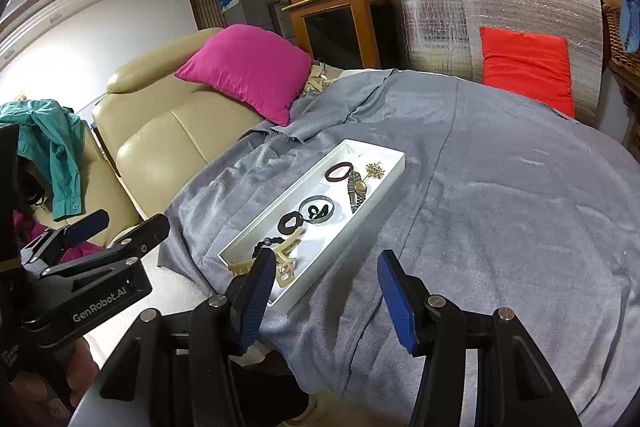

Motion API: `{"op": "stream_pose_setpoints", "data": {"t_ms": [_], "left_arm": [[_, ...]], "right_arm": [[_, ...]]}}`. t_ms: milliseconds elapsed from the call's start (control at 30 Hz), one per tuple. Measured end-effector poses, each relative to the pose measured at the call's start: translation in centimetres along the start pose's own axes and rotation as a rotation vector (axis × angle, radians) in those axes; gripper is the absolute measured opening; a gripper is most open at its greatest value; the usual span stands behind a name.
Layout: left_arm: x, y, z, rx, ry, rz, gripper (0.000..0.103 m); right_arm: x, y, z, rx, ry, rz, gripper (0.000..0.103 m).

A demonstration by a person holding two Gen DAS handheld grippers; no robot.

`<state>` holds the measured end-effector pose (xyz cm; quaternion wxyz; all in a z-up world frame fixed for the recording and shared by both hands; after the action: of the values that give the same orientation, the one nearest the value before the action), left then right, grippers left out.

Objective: Organize jewelry

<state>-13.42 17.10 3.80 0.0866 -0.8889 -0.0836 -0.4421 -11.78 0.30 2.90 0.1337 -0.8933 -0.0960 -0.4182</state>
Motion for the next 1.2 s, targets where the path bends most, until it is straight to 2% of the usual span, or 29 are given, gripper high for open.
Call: {"op": "stream_pose_setpoints", "data": {"t_ms": [767,1200], "left_arm": [[0.6,-2.7,-0.5,-0.014,0.031,-0.038,0.086],[0.6,-3.7,1.1,0.002,0.007,-0.039,0.086]], "right_arm": [[1.2,-2.8,0.8,-0.02,-0.006,-0.041,0.057],[2.1,-4.0,3.1,-0.01,-0.03,-0.055,0.057]]}}
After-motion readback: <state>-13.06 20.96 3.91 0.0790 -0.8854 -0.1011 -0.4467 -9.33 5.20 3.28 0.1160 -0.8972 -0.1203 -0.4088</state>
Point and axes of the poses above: each gripper's, at about its wrist camera, not at the fingertips, and z roughly the way its jaws point, y to its right, x to its top, the point moved 4 cm from there along z, roughly the way its jaws point, and after that the axes turned 3 degrees about -x, right-handed, at the moved point
